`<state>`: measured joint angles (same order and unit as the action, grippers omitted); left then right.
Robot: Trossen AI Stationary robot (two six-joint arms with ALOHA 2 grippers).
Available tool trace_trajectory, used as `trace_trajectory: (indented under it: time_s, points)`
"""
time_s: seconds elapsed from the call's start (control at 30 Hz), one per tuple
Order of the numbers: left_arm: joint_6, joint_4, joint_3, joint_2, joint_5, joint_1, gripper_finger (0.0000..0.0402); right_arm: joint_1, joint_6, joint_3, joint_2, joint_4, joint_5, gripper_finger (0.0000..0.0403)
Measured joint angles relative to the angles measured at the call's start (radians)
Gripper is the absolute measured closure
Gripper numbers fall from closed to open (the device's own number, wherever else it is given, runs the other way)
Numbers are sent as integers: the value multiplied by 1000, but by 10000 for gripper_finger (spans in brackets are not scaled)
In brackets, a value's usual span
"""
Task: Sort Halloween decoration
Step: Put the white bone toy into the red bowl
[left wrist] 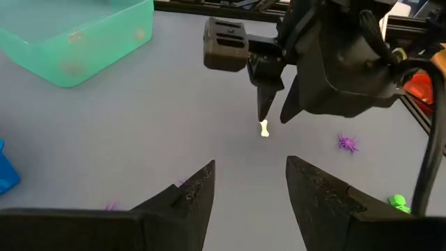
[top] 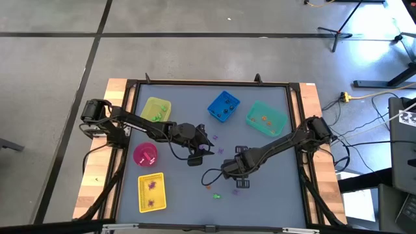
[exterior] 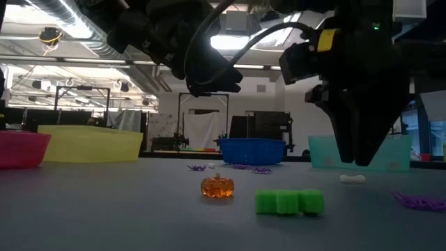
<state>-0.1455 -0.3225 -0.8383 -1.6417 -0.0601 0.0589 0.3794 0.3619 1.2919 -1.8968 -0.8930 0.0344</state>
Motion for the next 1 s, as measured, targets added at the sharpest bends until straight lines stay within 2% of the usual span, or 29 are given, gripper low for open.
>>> trace_trajectory:
  time_s: [0.23,0.5,1.0]
  points:
    - [0,0,0,0,0,0,240,0,-2,-2,-1,-15,2,279]
    - [0,0,0,0,0,0,240,0,-2,-87,-1,77,-1,279]
    - [0,0,1,0,0,0,240,0,-2,-89,-1,107,-1,279]
